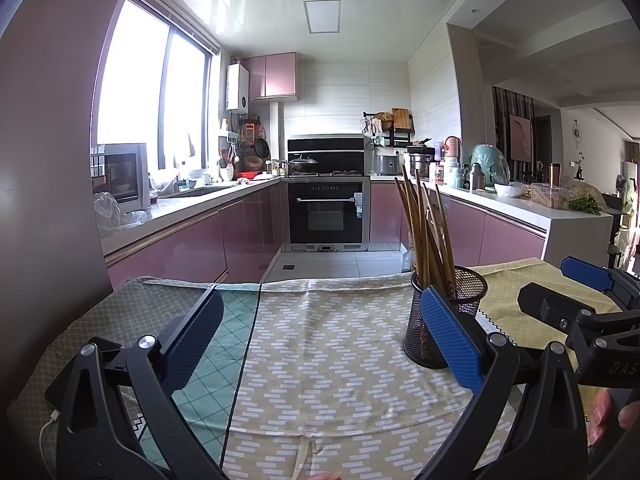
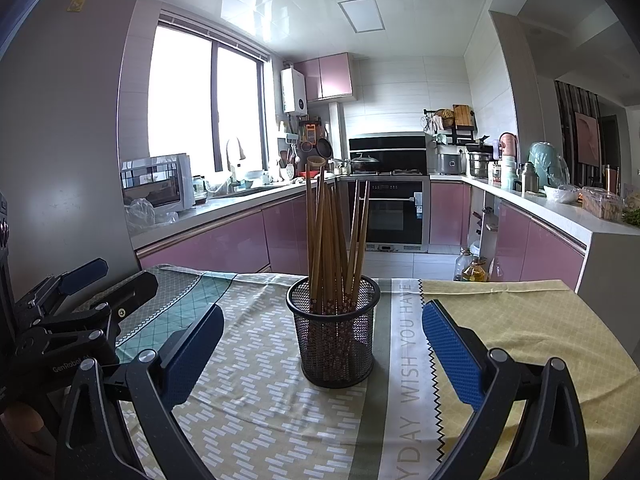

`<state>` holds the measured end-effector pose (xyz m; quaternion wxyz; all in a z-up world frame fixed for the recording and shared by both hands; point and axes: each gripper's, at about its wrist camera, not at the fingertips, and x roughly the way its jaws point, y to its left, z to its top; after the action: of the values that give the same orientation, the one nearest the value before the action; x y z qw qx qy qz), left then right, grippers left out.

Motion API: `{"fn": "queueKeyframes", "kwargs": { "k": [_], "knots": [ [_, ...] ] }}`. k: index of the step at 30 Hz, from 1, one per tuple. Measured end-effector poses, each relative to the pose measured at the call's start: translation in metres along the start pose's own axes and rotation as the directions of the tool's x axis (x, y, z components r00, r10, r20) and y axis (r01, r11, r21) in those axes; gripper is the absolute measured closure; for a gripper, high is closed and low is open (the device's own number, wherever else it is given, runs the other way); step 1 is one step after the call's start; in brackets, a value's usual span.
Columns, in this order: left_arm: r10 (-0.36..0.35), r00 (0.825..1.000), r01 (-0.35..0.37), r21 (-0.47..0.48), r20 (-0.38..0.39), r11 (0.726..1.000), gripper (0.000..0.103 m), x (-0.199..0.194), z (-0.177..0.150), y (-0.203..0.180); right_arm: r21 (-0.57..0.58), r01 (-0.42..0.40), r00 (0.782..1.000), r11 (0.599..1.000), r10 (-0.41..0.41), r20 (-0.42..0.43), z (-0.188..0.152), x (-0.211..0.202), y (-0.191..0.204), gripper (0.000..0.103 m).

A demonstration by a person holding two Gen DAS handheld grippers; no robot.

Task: Organize utensils

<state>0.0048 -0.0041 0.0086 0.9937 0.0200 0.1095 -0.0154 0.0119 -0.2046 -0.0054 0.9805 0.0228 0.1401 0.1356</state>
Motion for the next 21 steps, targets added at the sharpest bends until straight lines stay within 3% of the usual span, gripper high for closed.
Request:
{"fn": "queueKeyframes", "kwargs": {
  "k": [21],
  "knots": [
    [0.010, 1.000, -0.010, 0.012, 0.006, 1.000, 0.006, 0.0042, -0.0057, -0.0040, 0.018, 0.010, 1.000, 1.000, -0.010, -0.014, -0.0070, 0.0034, -0.0050, 0.007]
  ]
}}
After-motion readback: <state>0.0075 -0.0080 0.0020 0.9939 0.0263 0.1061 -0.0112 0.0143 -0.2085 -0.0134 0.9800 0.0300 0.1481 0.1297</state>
